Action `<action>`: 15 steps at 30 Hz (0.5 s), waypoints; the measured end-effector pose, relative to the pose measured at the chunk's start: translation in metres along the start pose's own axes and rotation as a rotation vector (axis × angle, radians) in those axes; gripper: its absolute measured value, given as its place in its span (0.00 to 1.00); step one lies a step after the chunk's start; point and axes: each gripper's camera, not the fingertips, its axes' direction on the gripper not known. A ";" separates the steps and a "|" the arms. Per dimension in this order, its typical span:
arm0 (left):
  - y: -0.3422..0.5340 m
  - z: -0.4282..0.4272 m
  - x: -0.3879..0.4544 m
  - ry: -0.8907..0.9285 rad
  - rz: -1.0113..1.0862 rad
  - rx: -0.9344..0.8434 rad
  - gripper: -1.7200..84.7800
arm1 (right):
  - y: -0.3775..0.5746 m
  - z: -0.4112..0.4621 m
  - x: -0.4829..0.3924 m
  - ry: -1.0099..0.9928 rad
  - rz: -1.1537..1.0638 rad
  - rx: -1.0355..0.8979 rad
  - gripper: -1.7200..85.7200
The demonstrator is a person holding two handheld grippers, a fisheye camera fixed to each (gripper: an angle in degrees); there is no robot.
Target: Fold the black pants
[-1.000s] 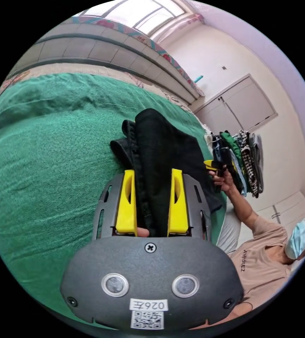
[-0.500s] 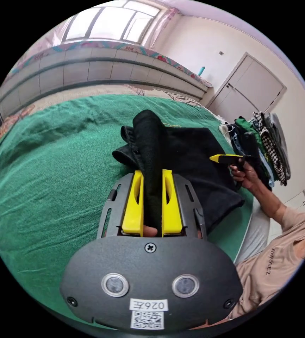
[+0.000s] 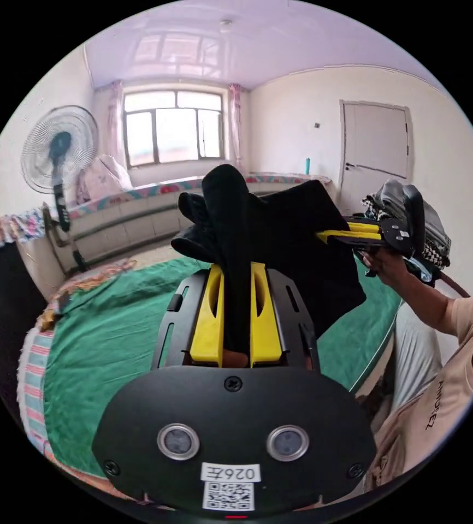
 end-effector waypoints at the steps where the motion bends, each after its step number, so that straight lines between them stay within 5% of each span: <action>1: 0.010 -0.024 0.001 -0.033 -0.002 0.020 0.11 | -0.017 -0.007 -0.005 -0.013 -0.016 0.015 0.03; 6: 0.150 -0.209 -0.018 -0.318 -0.204 0.170 0.11 | -0.191 -0.028 -0.098 -0.157 -0.269 0.117 0.03; 15: 0.367 -0.372 -0.104 -0.654 -0.688 0.295 0.11 | -0.444 0.042 -0.367 -0.242 -0.799 0.162 0.03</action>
